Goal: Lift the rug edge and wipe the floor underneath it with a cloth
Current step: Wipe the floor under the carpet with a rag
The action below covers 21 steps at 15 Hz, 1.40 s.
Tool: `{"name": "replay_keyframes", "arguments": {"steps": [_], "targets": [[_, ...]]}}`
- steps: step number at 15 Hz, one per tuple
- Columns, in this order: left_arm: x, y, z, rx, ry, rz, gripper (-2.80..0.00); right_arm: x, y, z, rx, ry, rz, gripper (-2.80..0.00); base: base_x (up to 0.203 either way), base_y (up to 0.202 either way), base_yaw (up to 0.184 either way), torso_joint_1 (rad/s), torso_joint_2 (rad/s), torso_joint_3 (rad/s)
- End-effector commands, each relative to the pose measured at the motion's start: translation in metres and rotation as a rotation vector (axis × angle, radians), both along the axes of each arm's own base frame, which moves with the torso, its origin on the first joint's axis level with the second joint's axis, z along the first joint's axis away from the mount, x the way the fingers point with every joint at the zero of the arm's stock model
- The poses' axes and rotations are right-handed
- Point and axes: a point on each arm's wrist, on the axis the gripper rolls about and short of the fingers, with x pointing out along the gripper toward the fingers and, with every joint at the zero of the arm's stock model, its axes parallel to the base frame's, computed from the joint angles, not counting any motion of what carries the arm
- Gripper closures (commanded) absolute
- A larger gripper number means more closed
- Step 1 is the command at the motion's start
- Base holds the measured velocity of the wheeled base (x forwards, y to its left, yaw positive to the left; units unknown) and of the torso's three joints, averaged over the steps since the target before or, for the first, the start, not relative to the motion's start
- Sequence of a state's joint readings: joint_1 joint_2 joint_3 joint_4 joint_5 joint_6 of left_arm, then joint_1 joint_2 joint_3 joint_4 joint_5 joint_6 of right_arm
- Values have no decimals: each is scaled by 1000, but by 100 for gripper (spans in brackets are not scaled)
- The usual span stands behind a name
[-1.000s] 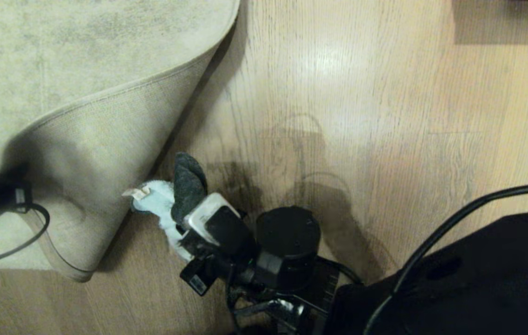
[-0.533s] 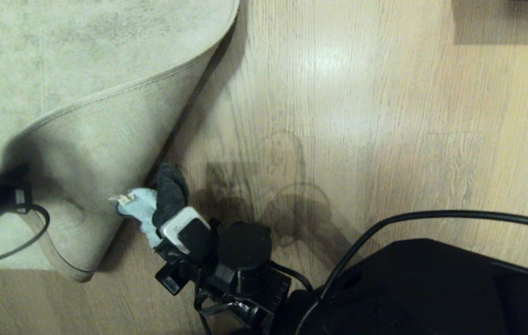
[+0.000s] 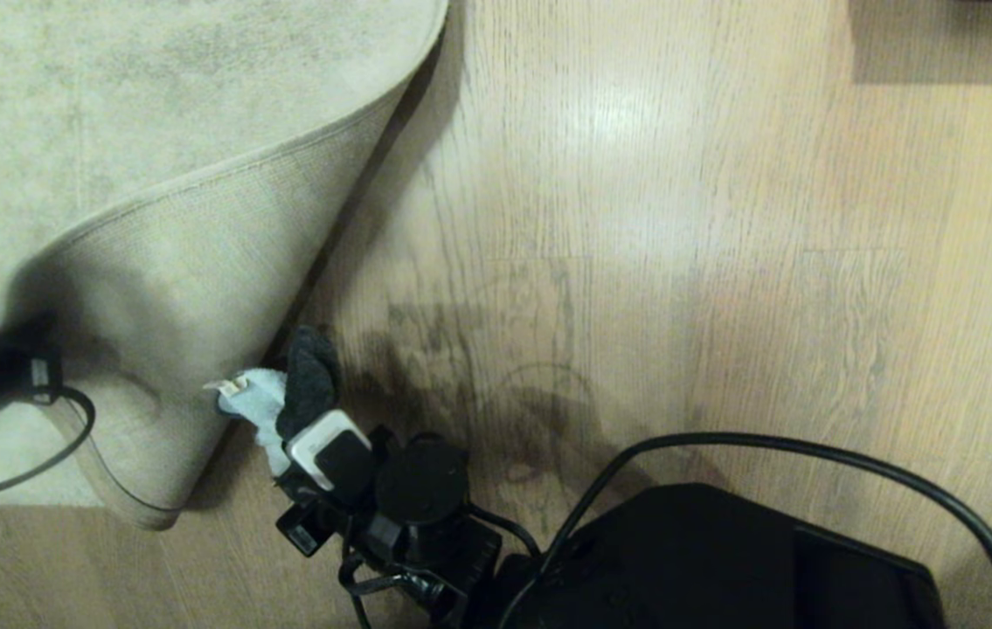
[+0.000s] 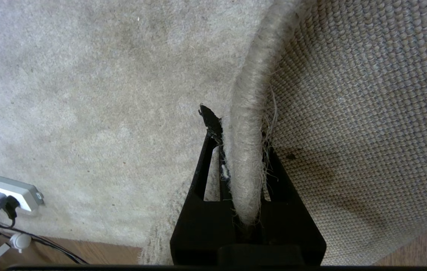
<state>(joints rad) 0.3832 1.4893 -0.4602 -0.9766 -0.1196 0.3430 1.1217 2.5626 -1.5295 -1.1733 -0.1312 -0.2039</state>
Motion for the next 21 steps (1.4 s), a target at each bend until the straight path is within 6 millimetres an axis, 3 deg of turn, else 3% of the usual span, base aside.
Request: {"name": "replay_keyframes", "arguments": {"steps": [1,5,12,16,21], "targets": [[1,1,-2,0,6,0,0,9,11,-21,7,-3,-24,0,0,0,0,0,0,0],[3,1,-6,-8,21,0,0,30,9,-33,18,-7,-66,0,0,0,0,0,0,0],[4,2,-10,-13,37,0,0,74,-11,-32,46,-25,-161,0,0,0,0,0,0,0],[4,1,-11,-10,39,-2,0,89,-20,-14,85,-53,-196,0,0,0,0,0,0,0],[4,2,-11,-9,40,0,0,93,-19,28,156,-115,-231,0,0,0,0,0,0,0]]}}
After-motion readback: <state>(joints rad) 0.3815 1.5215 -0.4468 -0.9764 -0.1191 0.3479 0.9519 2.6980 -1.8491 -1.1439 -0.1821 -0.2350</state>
